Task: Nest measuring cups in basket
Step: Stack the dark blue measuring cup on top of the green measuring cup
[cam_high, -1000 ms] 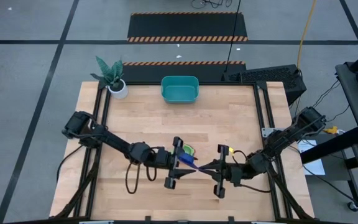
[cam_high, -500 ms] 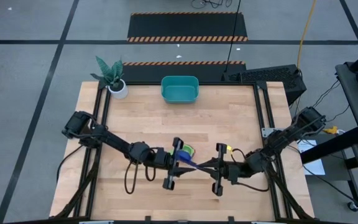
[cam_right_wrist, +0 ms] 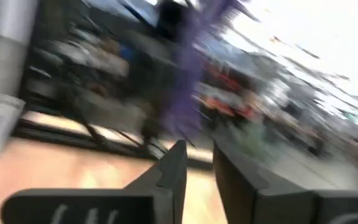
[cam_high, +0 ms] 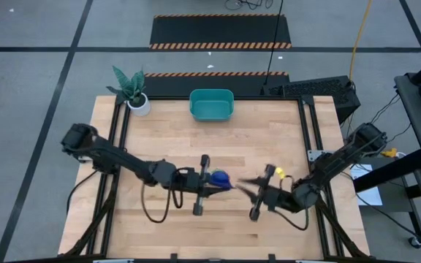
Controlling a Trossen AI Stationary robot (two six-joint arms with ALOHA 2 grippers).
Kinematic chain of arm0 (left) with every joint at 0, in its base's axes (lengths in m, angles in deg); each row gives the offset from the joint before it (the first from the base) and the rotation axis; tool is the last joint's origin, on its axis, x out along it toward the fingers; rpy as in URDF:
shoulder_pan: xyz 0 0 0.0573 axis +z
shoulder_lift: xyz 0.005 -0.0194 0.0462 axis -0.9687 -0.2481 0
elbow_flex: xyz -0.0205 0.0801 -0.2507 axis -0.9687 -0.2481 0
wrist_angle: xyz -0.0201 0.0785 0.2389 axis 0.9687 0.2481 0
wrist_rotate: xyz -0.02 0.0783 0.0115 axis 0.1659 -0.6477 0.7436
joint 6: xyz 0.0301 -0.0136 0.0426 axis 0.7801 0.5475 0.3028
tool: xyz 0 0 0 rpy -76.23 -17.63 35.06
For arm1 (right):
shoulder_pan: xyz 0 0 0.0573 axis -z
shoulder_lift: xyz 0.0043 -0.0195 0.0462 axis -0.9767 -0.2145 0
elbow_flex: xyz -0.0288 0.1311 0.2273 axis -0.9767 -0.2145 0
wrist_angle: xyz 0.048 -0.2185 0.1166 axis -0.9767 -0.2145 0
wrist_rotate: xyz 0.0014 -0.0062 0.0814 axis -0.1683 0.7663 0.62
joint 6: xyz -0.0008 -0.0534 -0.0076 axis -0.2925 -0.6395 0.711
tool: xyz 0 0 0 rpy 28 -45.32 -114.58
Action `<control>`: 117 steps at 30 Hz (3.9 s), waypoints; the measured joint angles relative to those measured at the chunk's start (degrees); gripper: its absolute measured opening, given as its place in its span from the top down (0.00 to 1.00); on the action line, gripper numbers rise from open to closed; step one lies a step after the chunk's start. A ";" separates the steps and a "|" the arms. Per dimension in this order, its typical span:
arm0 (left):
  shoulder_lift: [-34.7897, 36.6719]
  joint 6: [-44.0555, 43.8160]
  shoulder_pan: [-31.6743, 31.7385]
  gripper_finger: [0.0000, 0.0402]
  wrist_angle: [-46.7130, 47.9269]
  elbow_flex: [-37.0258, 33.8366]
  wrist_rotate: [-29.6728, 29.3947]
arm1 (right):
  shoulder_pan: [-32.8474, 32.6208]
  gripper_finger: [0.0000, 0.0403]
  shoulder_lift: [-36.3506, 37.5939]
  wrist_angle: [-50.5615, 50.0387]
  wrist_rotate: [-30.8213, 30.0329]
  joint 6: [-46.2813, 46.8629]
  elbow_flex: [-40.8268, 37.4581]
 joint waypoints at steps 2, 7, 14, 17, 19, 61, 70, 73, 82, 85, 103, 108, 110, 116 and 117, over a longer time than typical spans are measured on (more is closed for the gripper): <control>3.47 0.04 -0.32 0.98 10.76 0.04 -2.98 | -0.71 0.76 1.99 -4.23 -6.56 1.96 -0.01; 9.08 -2.22 -0.10 0.98 29.64 0.00 -6.81 | -1.13 0.64 6.43 -19.95 -7.23 16.01 -0.03; 8.47 -7.85 0.58 0.99 42.28 0.00 -7.24 | 2.68 0.57 7.69 -25.35 8.78 28.99 1.94; 8.21 -9.85 1.26 0.98 46.59 -0.07 -5.77 | 3.33 0.57 7.50 -24.06 10.95 29.62 2.64; 8.29 -11.42 1.57 0.98 47.49 -0.07 -3.97 | 3.42 0.57 7.39 -23.56 11.72 29.33 2.61; 4.19 -10.40 1.61 0.97 46.48 -0.04 3.54 | 11.85 0.97 -3.70 -10.23 25.65 29.30 2.57; 4.73 -10.09 0.60 0.77 42.71 -0.02 -4.66 | 7.26 1.00 0.40 -10.80 20.18 22.49 2.52; 5.32 -10.55 0.28 0.66 42.22 0.02 -7.80 | 4.87 1.00 2.48 -11.72 15.67 19.41 2.52; 7.67 -11.09 -0.77 0.51 42.94 0.00 -13.00 | -3.48 1.00 8.34 -11.31 7.12 9.77 2.52; 7.68 -10.58 -0.62 0.50 42.77 0.00 -12.95 | -4.92 1.00 8.65 -9.08 6.07 7.62 2.52; -8.99 9.76 -1.67 0.50 -9.21 -0.66 -0.27 | -10.65 1.00 8.50 3.52 16.91 -0.95 2.50; -13.25 14.25 -3.02 0.50 -22.36 -0.66 2.19 | -11.77 1.00 8.50 4.70 20.86 -2.68 2.48; -14.47 15.08 -3.02 0.50 -25.60 -0.54 4.25 | -11.73 1.00 8.42 5.07 21.45 -2.68 2.48; -17.50 15.32 -3.02 0.50 -27.68 1.76 5.74 | -10.64 1.00 7.18 6.71 22.98 -3.38 2.48; -17.83 15.35 -3.02 0.50 -27.75 2.33 5.74 | -10.33 1.00 7.03 6.76 23.86 -2.96 2.48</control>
